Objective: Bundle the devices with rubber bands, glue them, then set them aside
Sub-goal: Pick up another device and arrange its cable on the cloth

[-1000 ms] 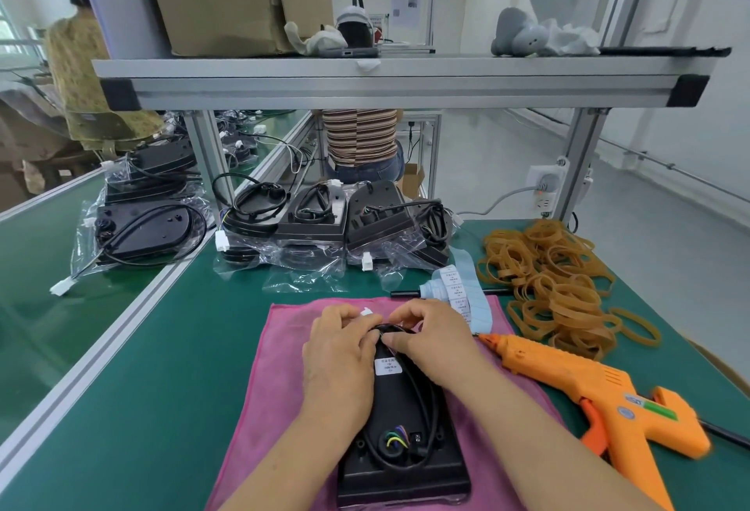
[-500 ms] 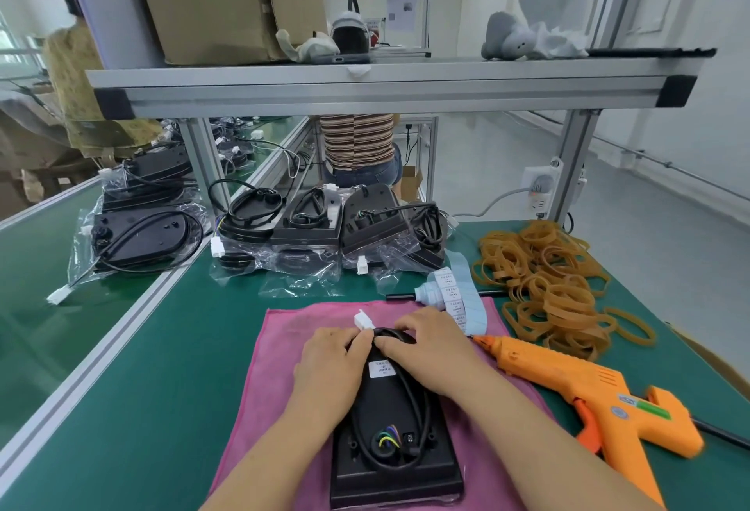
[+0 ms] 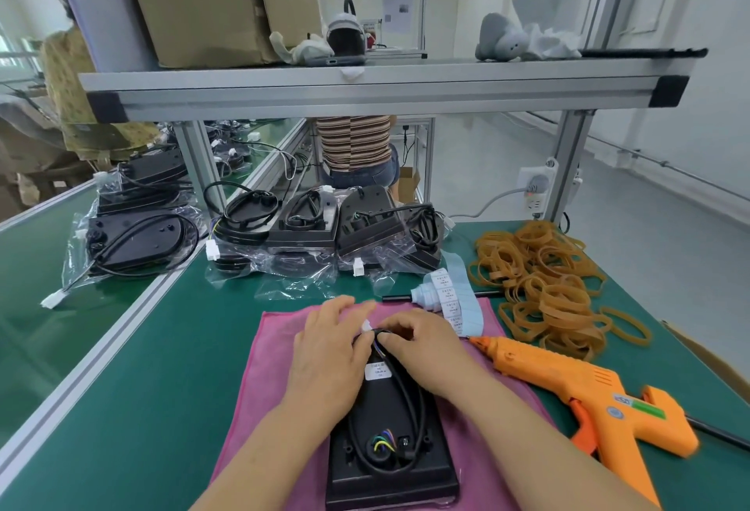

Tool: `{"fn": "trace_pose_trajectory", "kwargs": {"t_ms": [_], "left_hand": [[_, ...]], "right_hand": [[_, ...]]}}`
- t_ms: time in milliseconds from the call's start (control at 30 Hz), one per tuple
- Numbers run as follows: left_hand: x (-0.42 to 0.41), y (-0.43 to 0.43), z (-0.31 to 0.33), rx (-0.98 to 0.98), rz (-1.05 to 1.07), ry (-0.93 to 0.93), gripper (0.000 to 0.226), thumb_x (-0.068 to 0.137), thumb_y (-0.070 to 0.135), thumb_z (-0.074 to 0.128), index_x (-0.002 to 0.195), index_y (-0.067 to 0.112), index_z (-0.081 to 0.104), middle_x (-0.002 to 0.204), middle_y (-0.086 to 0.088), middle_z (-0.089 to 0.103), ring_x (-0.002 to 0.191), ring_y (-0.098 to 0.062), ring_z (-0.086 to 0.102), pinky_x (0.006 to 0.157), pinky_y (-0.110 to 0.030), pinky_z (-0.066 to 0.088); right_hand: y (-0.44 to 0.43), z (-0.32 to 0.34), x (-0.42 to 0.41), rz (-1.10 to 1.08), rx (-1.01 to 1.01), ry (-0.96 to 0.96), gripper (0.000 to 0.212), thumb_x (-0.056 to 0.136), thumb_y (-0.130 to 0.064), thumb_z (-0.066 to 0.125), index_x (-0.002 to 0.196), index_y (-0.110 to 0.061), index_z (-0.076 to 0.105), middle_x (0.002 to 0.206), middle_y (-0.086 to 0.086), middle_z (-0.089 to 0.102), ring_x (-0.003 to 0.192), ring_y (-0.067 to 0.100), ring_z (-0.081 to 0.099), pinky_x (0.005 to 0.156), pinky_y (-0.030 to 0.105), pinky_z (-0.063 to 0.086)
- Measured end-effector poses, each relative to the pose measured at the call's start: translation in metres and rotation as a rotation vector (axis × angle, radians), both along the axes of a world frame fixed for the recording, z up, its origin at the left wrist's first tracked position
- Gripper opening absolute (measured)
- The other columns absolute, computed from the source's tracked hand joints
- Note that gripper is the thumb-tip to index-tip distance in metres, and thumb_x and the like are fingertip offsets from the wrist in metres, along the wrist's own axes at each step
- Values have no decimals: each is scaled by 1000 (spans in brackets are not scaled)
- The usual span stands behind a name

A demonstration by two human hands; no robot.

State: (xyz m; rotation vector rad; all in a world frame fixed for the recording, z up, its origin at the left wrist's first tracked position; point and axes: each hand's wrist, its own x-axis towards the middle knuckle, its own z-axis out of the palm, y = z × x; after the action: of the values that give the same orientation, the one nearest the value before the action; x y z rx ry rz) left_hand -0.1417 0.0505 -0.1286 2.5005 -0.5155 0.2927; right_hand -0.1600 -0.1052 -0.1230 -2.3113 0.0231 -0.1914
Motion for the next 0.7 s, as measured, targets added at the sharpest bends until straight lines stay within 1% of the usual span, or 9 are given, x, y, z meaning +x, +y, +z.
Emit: {"fn": "trace_pose_trajectory", "kwargs": {"t_ms": [100,167,233,333,400,467,567,633,700], "left_hand": [[0,1,2,29,11,33,22,103,34,40,103,31,62,120,11,49,118,-13,47,93,-36,39],[-5,1,2,22,113,-8,21,103,33,36,85,28,46,101,9,44,104,-19,52,82,-37,39],[-9,1,1,23,186,-32,21,101,35,33,83,29,41,97,9,39,99,-20,51,77,-37,36],[-7,-1,-1,47,192,-36,25,98,46,40,87,29,55,100,11,42,103,-14,47,81,-34,34],[-5,0,-3,-19,117,-21,25,94,50,51,92,30,66,102,12,48,104,-12,45,87,-35,38],[-4,1,-2,-120,61,-1,14,92,41,62,93,30,71,99,12,52,104,-14,46,87,-32,39],[-2,-1,-3,-148,79,18,9,93,33,63,95,30,72,99,11,55,103,-15,46,82,-28,35],[-2,-2,-2,-173,111,20,9,93,31,61,96,30,70,101,11,59,103,-15,46,81,-27,35],[-1,-3,0,-191,137,42,8,93,31,60,97,30,67,103,13,61,103,-14,46,80,-28,36]], "right_hand": [[2,-6,-2,-30,31,-50,19,91,-24,65,109,-25,72,90,-18,57,90,1,54,80,10,38],[3,-7,-3,-51,82,-72,16,90,-19,67,104,-24,73,89,-18,56,91,4,55,80,8,38],[4,-6,-3,-34,87,-65,14,91,-17,65,99,-22,74,90,-16,60,94,7,56,82,11,39],[1,0,0,33,56,19,20,95,-15,59,107,-19,74,110,-4,68,107,12,58,97,25,42],[-1,6,2,75,53,77,25,98,-15,54,114,-16,72,120,-1,68,115,12,57,99,22,40],[-3,9,5,99,17,100,27,99,-14,51,117,-16,71,124,-1,67,117,11,56,98,19,37],[0,8,7,69,-11,78,22,96,-16,56,110,-19,73,111,-7,69,107,9,58,94,21,40],[3,3,9,-1,21,38,12,92,-18,61,93,-24,72,89,-14,66,92,8,59,84,21,43],[6,-1,11,-67,38,16,17,88,-19,64,76,-31,63,77,-17,61,79,4,57,71,15,41]]}}
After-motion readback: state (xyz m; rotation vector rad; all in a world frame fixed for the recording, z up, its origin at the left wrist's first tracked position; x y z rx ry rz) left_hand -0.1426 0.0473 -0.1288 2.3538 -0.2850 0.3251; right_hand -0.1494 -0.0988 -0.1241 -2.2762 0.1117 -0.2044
